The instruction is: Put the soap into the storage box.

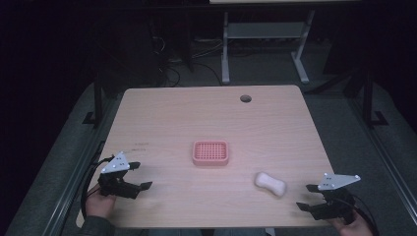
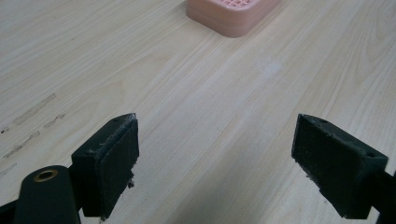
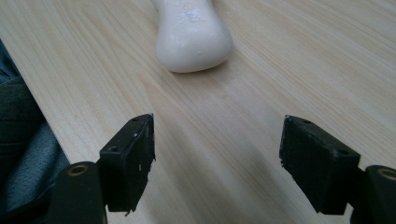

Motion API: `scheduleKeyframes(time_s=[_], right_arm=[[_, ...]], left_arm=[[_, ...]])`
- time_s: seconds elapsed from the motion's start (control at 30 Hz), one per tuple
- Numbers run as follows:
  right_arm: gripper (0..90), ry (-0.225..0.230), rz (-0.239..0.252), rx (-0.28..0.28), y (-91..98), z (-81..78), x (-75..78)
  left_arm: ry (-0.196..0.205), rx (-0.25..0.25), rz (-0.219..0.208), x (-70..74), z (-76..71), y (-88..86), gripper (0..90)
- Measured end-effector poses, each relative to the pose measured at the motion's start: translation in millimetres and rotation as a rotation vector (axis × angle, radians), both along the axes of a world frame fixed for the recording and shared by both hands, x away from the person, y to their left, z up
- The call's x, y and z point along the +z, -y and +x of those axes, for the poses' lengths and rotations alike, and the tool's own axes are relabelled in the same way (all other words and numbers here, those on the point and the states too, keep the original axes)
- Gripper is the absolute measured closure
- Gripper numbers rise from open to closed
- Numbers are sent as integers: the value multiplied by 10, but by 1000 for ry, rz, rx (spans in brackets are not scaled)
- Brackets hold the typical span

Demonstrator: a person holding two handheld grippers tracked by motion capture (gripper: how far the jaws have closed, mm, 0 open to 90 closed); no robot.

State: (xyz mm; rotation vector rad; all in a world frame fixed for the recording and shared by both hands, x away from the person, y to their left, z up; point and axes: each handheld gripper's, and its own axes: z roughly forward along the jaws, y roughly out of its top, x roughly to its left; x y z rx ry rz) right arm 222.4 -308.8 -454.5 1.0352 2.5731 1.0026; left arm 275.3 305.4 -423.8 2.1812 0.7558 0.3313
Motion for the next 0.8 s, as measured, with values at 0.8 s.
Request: scheduleKeyframes(time_s=[0.8], right_arm=[[252, -20, -98, 101, -399, 230, 172]], left_arm=[[4, 5, -3, 8, -11, -12, 148]])
